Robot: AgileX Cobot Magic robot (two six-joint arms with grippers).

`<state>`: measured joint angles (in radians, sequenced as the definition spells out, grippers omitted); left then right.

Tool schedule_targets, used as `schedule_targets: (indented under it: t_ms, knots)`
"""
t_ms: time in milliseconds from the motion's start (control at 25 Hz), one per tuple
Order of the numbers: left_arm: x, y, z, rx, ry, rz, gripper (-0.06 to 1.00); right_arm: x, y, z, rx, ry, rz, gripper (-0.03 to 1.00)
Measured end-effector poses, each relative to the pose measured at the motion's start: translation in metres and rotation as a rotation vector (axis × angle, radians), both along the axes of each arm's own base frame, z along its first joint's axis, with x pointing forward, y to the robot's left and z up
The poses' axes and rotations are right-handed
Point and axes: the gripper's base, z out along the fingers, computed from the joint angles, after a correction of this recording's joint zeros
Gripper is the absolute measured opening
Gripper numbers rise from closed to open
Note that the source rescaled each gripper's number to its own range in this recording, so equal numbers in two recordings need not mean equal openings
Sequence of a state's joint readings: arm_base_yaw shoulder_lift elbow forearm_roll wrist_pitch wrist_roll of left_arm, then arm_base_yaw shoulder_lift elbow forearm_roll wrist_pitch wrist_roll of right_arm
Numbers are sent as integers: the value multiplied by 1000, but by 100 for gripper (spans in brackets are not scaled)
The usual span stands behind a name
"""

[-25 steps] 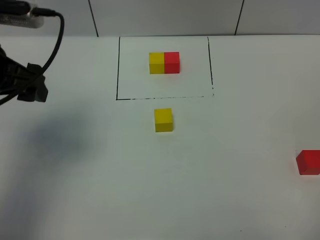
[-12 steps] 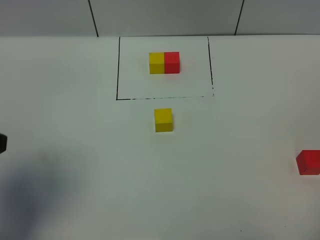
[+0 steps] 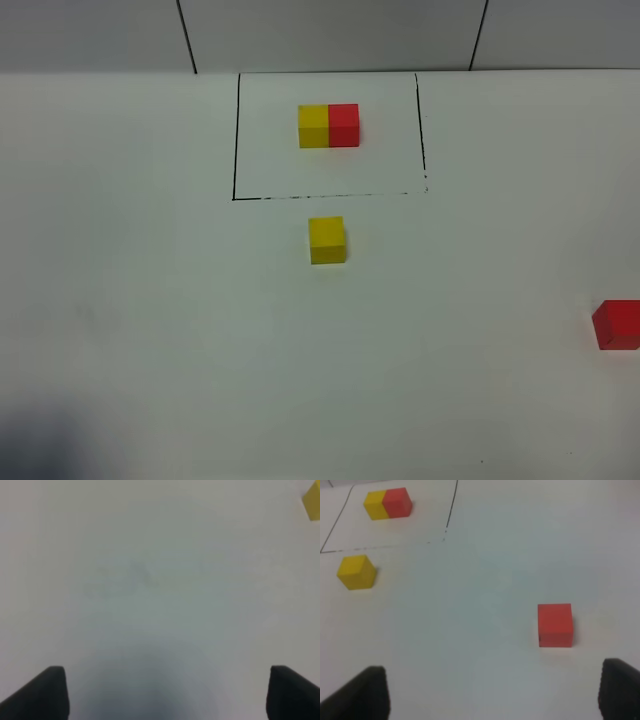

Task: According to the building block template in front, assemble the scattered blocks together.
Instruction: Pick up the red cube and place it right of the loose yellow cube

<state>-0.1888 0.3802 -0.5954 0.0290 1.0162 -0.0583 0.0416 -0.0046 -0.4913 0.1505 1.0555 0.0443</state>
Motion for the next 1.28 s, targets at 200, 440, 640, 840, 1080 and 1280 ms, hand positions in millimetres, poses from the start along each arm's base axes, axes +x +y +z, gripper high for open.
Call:
schedule_targets:
  t_ms: [200, 440, 640, 840, 1080, 1280]
  knots:
    - [-20, 1, -16, -34, -51, -13, 76, 0, 0, 0, 0, -1, 0, 71]
    - [-38, 2, -17, -53, -149, -56, 75, 0, 0, 0, 0, -2, 0, 71]
    - [-51, 3, -18, -54, -231, -84, 75, 0, 0, 0, 0, -3, 0, 71]
    - [-57, 4, -22, -57, -249, -86, 75, 0, 0, 0, 0, -3, 0, 71]
    - [-57, 4, -22, -56, -250, -86, 75, 0, 0, 0, 0, -3, 0, 70]
    - [-56, 4, -22, -46, -251, -35, 75, 0, 0, 0, 0, -3, 0, 70]
